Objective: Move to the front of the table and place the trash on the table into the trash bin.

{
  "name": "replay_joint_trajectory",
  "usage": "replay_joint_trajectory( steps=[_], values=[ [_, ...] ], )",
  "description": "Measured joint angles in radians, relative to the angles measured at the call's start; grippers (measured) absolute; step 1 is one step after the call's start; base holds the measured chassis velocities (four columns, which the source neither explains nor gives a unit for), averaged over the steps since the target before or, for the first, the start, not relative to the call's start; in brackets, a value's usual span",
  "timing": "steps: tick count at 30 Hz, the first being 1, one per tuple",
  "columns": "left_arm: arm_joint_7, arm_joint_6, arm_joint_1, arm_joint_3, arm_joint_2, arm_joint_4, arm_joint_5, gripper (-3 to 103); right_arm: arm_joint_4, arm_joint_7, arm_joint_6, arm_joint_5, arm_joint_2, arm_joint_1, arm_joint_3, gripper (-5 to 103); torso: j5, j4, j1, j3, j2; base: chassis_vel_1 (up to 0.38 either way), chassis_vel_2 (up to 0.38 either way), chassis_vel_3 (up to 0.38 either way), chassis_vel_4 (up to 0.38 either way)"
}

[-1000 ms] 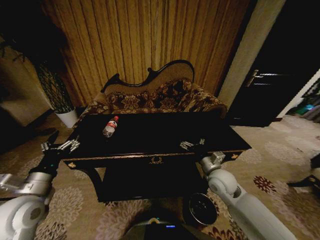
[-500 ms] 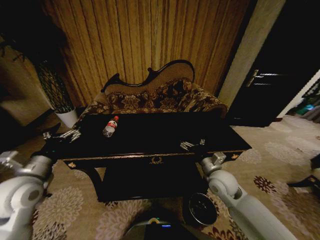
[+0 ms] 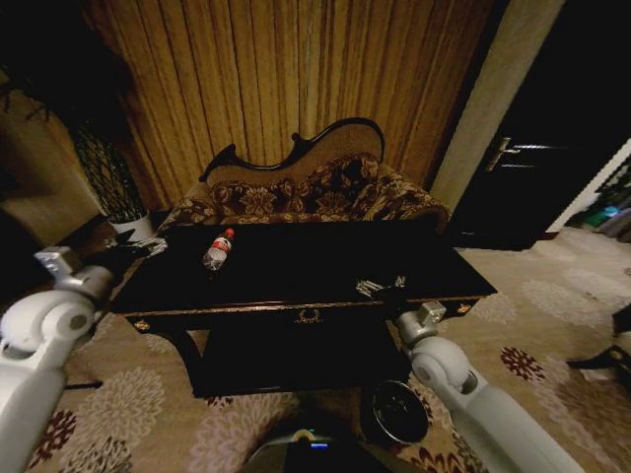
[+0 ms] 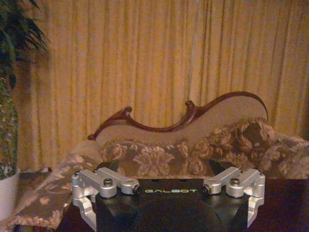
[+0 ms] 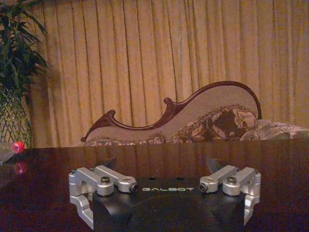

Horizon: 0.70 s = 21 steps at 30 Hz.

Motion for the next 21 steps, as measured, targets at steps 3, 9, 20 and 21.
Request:
replay_joint_trajectory(
  steps=[3, 9, 20, 21],
  values=[
    [-0.009, 0.008, -0.062, 0.061, 0.013, 0.031, -0.007, 100, -0.002, 0.001, 0.000, 0.000, -0.002, 0.000, 0.001, 100, -0.0003, 0.0000, 0.000, 0.000, 0.000, 0.000, 0.000, 0.000, 0.000],
    [-0.072, 0.052, -0.229, 0.229, 0.027, 0.101, -0.050, 100, -0.019, 0.003, 0.000, 0.001, -0.003, 0.010, -0.005, 100, 0.0000, -0.0001, 0.000, 0.000, 0.000, 0.000, 0.000, 0.000, 0.000],
    [-0.168, 0.207, -0.474, 0.497, 0.025, 0.182, -0.165, 100, -0.041, 0.004, 0.000, 0.001, -0.002, 0.019, -0.008, 100, -0.0003, 0.0000, 0.000, 0.000, 0.000, 0.000, 0.000, 0.000, 0.000],
    [-0.168, 0.207, -0.474, 0.497, 0.025, 0.182, -0.165, 100, -0.041, 0.004, 0.000, 0.001, -0.002, 0.019, -0.008, 100, -0.0003, 0.0000, 0.000, 0.000, 0.000, 0.000, 0.000, 0.000, 0.000]
  ],
)
